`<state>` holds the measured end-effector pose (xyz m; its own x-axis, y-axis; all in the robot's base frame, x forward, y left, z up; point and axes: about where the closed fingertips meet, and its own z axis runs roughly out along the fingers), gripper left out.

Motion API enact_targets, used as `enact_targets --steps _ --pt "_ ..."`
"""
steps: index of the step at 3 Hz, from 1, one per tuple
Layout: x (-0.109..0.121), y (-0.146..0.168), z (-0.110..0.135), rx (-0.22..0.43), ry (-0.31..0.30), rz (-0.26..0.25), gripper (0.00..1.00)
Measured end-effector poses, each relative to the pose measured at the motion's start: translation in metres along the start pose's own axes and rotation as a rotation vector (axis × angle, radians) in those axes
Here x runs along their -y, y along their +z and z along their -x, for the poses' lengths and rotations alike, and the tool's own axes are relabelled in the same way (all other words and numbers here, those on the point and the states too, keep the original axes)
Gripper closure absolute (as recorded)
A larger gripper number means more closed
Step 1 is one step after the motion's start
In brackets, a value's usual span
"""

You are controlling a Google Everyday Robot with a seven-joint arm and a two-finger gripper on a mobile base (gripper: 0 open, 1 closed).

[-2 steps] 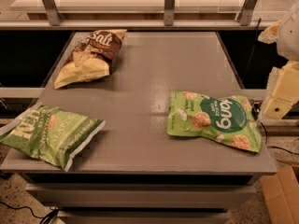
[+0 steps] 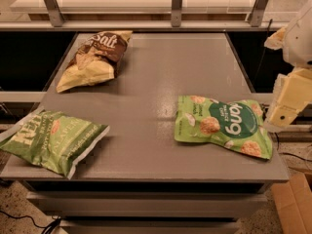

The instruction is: Move green rice chip bag near brown chip bag

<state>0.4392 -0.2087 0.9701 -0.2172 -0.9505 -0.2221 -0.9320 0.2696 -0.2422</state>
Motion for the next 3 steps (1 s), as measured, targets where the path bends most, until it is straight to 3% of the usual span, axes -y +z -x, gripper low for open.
enact_targets --steps 1,3 --pt "-0.006 0.028 0.013 0.008 -0.041 0.041 0.0" --pt "-0.006 0.097 0.027 -0.056 -0.129 0.082 0.0"
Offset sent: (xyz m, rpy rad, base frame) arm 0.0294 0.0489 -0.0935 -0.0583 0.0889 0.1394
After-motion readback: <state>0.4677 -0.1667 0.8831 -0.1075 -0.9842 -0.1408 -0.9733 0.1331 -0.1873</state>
